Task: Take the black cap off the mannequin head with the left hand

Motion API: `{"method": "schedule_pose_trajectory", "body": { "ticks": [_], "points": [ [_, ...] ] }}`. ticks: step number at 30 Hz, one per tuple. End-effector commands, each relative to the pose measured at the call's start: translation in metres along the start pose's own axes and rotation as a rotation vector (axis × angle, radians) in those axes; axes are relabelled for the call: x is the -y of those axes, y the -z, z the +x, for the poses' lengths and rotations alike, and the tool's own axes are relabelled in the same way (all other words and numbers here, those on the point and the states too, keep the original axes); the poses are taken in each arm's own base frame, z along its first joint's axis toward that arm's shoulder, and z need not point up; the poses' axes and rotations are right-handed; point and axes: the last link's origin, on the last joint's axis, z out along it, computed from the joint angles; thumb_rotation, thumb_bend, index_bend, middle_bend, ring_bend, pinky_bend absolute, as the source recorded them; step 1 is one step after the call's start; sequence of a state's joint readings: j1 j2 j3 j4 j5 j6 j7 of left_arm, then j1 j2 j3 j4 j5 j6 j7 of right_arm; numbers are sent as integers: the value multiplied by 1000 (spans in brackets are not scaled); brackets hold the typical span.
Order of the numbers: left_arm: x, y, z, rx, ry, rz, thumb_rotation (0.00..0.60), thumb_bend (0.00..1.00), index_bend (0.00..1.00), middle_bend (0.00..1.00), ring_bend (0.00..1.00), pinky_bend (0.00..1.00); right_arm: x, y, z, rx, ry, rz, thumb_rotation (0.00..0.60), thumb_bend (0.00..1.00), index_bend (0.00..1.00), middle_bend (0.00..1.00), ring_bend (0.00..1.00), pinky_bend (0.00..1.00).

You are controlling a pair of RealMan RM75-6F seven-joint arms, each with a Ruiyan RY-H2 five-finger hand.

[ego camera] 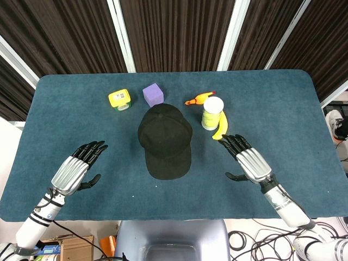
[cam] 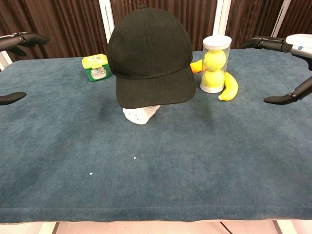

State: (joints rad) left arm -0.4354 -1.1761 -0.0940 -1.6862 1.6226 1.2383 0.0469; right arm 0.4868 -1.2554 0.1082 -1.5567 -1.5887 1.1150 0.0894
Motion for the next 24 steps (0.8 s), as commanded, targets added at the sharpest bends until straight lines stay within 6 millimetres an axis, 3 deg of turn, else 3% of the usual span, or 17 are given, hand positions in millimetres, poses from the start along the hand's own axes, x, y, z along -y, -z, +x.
{"method": "schedule_pose_trajectory", "body": {
  "ticks": [1,8,14,19,24],
  "points": [
    [-1,2,0,3,-6,4,600,363,0,68,71,170,-1,2,1,-4,0,-4,600,147,0,0,0,0],
    [-16,20,-6,-40,42,4,600,357,0,68,71,201,-10,23,4,-39,32,-26,600,147,0,0,0,0],
    [-46,36,-42,-70,130,-31,600,353,0,85,72,219,-44,79,12,-76,117,-171,600,147,0,0,0,0],
    [-67,22,-64,-73,112,-62,600,355,0,86,74,219,-61,108,16,-124,103,-224,600,147,0,0,0,0],
    [-86,1,-83,-85,110,-60,600,356,6,93,76,215,-71,113,15,-118,74,-253,600,147,0,0,0,0]
  ]
}}
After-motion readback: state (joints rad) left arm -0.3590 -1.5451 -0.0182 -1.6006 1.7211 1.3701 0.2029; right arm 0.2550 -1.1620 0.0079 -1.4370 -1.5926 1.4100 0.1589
